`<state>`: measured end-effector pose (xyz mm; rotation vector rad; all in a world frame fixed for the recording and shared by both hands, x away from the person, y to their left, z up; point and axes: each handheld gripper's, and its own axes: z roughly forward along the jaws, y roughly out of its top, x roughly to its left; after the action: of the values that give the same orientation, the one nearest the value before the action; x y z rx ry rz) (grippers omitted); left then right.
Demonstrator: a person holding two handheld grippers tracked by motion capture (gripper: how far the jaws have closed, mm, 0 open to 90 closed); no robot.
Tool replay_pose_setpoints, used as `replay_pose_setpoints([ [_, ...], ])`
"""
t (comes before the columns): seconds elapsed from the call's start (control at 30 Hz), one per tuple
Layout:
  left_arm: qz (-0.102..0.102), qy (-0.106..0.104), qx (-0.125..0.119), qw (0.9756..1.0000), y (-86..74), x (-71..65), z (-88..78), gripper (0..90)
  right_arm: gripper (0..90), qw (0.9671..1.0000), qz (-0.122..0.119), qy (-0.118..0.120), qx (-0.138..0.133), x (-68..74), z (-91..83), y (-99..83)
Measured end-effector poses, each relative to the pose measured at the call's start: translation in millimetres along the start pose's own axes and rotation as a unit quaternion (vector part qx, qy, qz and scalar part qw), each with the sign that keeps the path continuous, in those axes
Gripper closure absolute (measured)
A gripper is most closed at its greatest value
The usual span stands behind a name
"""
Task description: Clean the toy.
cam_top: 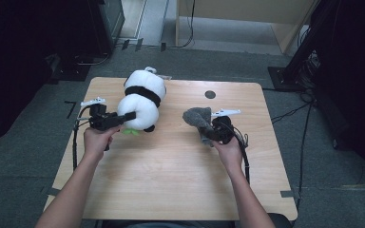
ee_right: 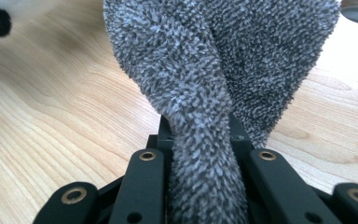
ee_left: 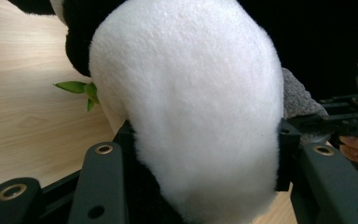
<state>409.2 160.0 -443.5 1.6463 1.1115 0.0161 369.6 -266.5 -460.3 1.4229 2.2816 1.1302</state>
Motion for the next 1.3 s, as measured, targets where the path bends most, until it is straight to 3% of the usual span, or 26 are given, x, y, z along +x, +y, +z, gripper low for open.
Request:
replay_pose_setpoints([
  [0.17,-0.001,0.026,0.003,0.9997,0.1,14.4,-2.9,47.5,75.7,0.9999,0.008,-0.006,0.008,-7.0,2.1,-1.5],
  [0.37,-0.018,0.044,0.006,0.9988,-1.6,32.4,-5.4,47.3,75.6,0.9995,0.025,-0.014,0.014,-19.1,3.5,-4.6],
  [0.53,-0.026,0.046,0.021,0.9984,-6.1,39.9,-1.3,46.6,74.4,0.9992,0.032,-0.021,0.015,-26.9,5.8,-6.8],
  [0.63,-0.03,0.043,0.018,0.9985,-6.6,41.2,-1.3,46.3,74.2,0.9985,0.037,-0.036,0.017,-34.9,4.4,-9.1],
  [0.83,-0.016,0.058,0.026,0.9979,-10.7,47.8,0.6,43.1,74.2,0.9965,0.065,-0.05,0.015,-52.7,2.9,-14.6],
  [0.97,0.015,0.069,0.038,0.9968,-14.4,50.1,3.1,37.5,73.9,0.9959,0.072,-0.051,0.023,-57.2,8.4,-17.4],
  [1.17,0.005,0.061,0.036,0.9975,-15.4,57.0,1.7,28.7,72.6,0.9955,0.074,-0.051,0.032,-59.9,12.3,-18.9],
  [1.3,0.012,0.06,0.038,0.9974,-16.0,59.1,2.7,20.2,68.7,0.9953,0.078,-0.048,0.033,-61.7,13.7,-20.0],
])
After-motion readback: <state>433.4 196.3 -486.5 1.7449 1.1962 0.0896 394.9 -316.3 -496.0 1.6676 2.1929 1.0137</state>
